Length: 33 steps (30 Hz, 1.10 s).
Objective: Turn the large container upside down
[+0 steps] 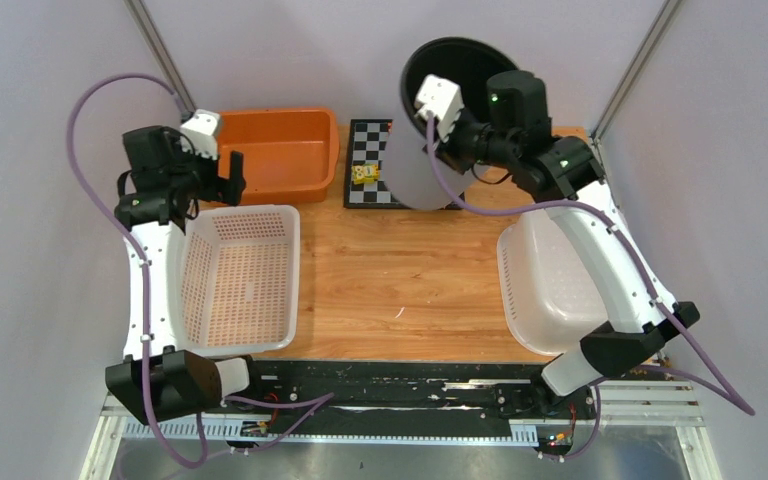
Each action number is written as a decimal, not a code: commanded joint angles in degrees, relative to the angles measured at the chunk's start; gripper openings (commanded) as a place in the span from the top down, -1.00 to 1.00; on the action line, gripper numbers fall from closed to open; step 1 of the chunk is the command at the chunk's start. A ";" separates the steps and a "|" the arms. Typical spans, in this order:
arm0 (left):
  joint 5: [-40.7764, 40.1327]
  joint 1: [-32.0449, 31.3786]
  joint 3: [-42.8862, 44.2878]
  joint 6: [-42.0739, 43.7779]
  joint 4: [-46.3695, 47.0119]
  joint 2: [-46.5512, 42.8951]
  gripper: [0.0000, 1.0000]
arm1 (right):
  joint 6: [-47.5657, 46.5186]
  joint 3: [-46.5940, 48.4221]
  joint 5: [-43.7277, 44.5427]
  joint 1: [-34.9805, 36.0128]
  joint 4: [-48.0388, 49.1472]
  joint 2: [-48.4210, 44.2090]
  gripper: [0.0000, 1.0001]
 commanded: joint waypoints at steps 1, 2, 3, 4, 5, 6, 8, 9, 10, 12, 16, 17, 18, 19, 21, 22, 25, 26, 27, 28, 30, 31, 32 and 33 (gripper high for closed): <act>5.85 8.42 0.89 -6.36 -1.29 -1.56 -1.00 | -0.58 5.14 0.40 8.43 2.99 0.99 0.95; 6.60 10.45 0.37 -6.95 -1.28 -1.95 -1.00 | -0.16 7.02 0.79 9.98 2.55 2.25 0.95; 7.13 12.13 -0.27 -7.60 -1.02 -2.52 -1.00 | 0.28 9.02 1.13 11.43 2.43 3.63 0.95; 7.44 13.70 -1.11 -7.92 -0.93 -3.11 -1.00 | 0.44 10.89 1.58 12.95 2.16 5.00 0.95; 7.57 14.77 -1.78 -7.81 -0.98 -3.78 -1.00 | 0.37 12.92 2.31 14.59 2.09 6.49 0.95; 7.38 15.65 -2.58 -7.49 -1.25 -4.49 -1.00 | 0.21 14.78 2.83 16.14 2.08 7.92 0.95; 7.09 17.20 -3.97 -7.17 -1.70 -6.27 -1.00 | -0.48 17.71 3.87 19.18 2.59 10.38 0.95; 6.97 17.85 -4.73 -6.98 -1.85 -7.38 -1.00 | -0.72 19.00 4.40 20.71 2.80 11.65 0.95; 6.57 18.54 -5.41 -6.79 -1.86 -9.01 -1.00 | -0.80 20.53 4.61 21.95 2.88 12.95 0.95; 4.98 19.68 -6.78 -6.62 -1.54 -11.62 -1.00 | -0.57 24.44 4.74 24.13 2.79 15.73 0.95; -0.45 21.41 -9.08 -7.36 -0.25 -15.99 -1.00 | -0.59 30.61 4.67 27.47 3.18 20.18 0.95; -1.95 21.60 -9.61 -7.99 0.22 -16.70 -1.00 | -0.57 31.74 4.32 28.31 3.21 21.21 0.95; -3.19 21.81 -10.03 -8.56 0.60 -17.11 -1.00 | -0.59 32.81 3.93 28.98 3.22 21.71 0.95; -3.63 22.15 -10.23 -9.10 0.91 -17.42 -1.00 | -0.59 33.86 3.37 29.80 3.17 22.67 0.95; -3.69 23.30 -10.28 -10.12 1.12 -17.22 -1.00 | -0.14 35.66 1.24 30.53 3.07 23.98 0.95; -3.24 23.90 -10.17 -10.34 1.20 -17.16 -1.00 | 0.19 36.46 -0.14 30.83 2.99 24.61 0.95; -1.69 25.56 -9.84 -10.60 1.72 -16.53 -1.00 | 0.93 39.76 -3.72 31.60 3.09 26.74 0.95; -0.95 25.91 -9.71 -10.80 2.01 -16.13 -1.00 | 1.49 41.01 -4.58 31.69 3.31 27.58 0.95; -0.39 26.30 -9.64 -11.10 2.33 -15.76 -1.00 | 2.03 42.15 -5.45 31.86 3.45 28.35 0.95; 0.19 26.56 -9.50 -11.42 2.35 -15.40 -1.00 | 2.70 43.00 -6.50 31.96 3.52 29.00 0.95; 1.40 27.03 -9.44 -11.73 2.69 -15.13 -1.00 | 4.08 44.10 -8.45 31.99 3.36 30.19 0.95; 1.78 27.16 -9.52 -11.68 2.87 -15.26 -1.00 | 4.46 44.25 -9.52 31.99 3.29 30.72 0.95; 2.05 27.36 -9.53 -11.60 3.18 -15.30 -1.00 | 4.63 44.26 -10.92 31.91 3.13 31.34 0.95; 2.24 27.53 -9.42 -11.45 3.38 -15.40 -1.00 | 4.58 44.33 -11.64 31.89 3.02 31.87 0.95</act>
